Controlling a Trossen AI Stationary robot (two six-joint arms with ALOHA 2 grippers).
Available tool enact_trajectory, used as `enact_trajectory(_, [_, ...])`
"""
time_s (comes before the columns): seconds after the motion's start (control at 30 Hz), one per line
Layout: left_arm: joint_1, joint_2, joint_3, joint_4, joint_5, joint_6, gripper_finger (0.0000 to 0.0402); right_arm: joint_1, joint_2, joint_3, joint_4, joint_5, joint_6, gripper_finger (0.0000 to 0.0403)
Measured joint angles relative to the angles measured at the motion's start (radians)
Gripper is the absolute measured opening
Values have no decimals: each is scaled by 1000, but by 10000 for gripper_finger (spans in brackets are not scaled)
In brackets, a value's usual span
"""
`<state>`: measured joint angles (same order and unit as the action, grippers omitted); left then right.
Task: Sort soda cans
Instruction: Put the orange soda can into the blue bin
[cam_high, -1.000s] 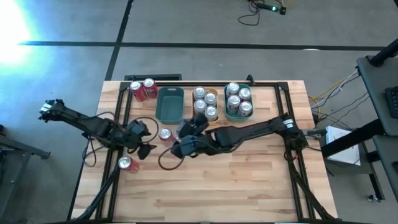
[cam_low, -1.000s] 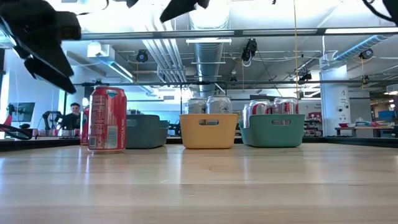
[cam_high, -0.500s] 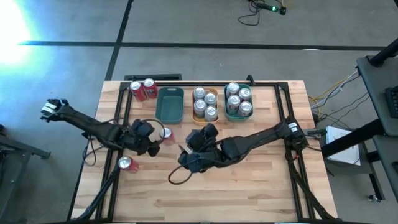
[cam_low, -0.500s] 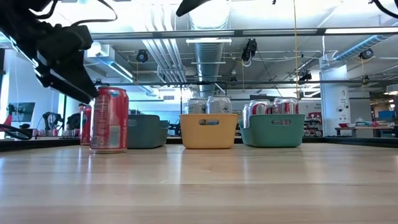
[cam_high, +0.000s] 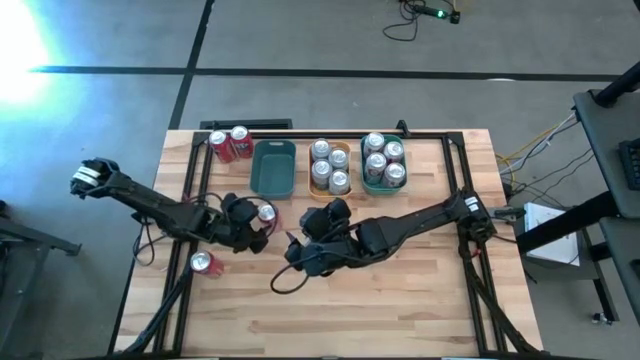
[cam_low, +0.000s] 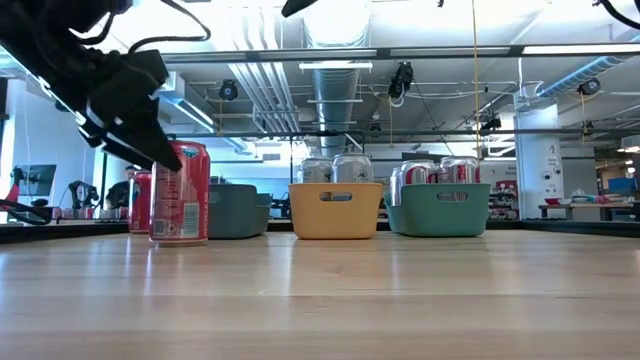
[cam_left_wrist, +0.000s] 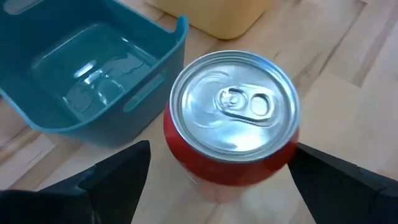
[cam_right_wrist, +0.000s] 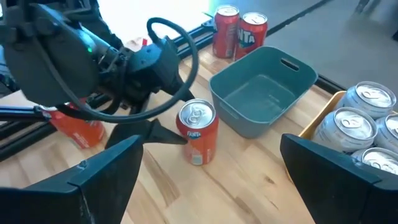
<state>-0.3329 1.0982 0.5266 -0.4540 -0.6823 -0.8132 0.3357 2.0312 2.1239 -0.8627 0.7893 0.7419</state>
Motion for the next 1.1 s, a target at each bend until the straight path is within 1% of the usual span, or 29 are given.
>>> enact_trajectory(0.1, [26,23,0,16,0,-11,369,1,0,0,-1,-2,-23,374])
enact_trajectory(0.23, [56,81,0,101,14,20,384,0,0,0,0,-9,-82,374])
enact_trajectory(0.37, [67,145,0,168,13,26,387,0,-1,0,0,-43,-158,373])
enact_trajectory(0.47, [70,185,0,205,-17,17,385,0,-5,0,1,-67,-198,373])
enact_trajectory(0.57, [73,213,0,258,-66,-5,385,0,-8,0,5,-87,-236,373])
enact_trajectory(0.7, [83,245,0,279,-69,-98,382,5,-12,0,4,-91,-278,373])
enact_trajectory(0.8, [82,256,0,299,-74,-120,372,7,-16,1,4,-90,-292,373])
enact_trajectory(0.9, [82,257,0,300,-79,-133,352,7,-17,1,1,-90,-300,373])
enact_trajectory(1.1, [82,241,1,297,-78,-156,298,7,-18,1,-6,-90,-323,373])
